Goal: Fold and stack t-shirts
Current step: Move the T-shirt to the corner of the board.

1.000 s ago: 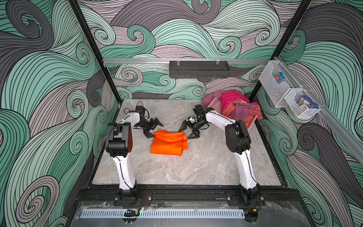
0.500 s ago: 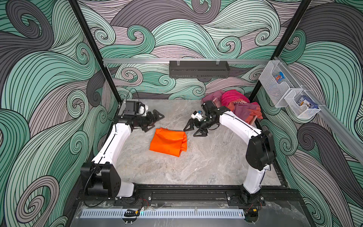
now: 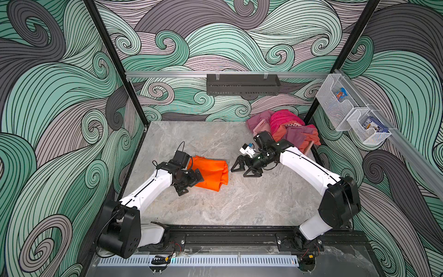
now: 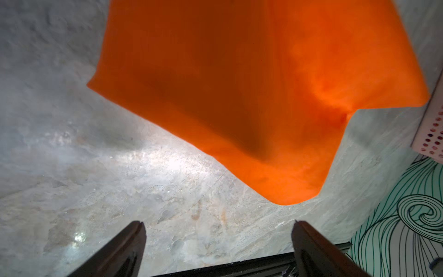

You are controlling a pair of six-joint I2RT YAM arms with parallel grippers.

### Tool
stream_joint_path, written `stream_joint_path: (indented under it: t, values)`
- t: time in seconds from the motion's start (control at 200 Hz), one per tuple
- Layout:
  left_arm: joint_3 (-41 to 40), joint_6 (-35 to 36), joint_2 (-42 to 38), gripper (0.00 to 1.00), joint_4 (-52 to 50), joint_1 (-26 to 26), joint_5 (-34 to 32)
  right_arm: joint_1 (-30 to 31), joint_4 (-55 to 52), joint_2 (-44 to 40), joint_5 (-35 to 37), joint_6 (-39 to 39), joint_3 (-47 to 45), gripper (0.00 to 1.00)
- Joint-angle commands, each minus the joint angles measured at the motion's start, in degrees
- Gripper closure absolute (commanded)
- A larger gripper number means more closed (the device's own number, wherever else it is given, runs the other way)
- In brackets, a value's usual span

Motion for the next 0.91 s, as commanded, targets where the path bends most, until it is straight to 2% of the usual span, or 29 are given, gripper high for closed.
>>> stream_joint_path:
  t: [0.0,0.165,0.335,0.615,0.665,0.811,0.871,0.901]
  values:
    - [-0.78,-4.41,0.79,0.01,3.19,-1.08,-5.11,0.11,-0.22,-1.34,0.55,-0.84,-1.67,0.01]
    - [-2.33,-5.85,3.72,0.02,12.07,-2.42,-7.77,0.07,-0.3,-2.51,-0.54,-0.84,-3.0,0.01]
    - [-2.42,-7.16,6.7,0.01,20.52,-3.79,-7.81,0.13,-0.22,-3.52,-1.22,-0.76,-4.18,0.01]
    - [-0.62,-9.12,21.61,0.02,26.02,-5.31,-4.94,0.11,-0.92,-3.57,-2.09,-0.93,-4.57,0.01]
    - [-0.06,-9.29,23.59,0.06,26.73,-5.38,-4.21,0.11,-1.33,-3.57,-1.95,-1.25,-4.31,0.01]
    - [1.68,-8.12,26.46,0.41,27.64,-5.69,-3.03,0.02,-2.25,-4.0,-1.24,-1.63,-4.02,0.01]
    - [3.24,-7.09,26.79,0.48,26.48,-5.74,-3.04,-0.06,-2.24,-4.25,-0.98,-1.54,-4.04,0.01]
    - [4.31,-6.44,26.99,0.57,25.87,-5.64,-3.1,-0.11,-2.19,-4.35,-0.85,-1.46,-4.01,0.01]
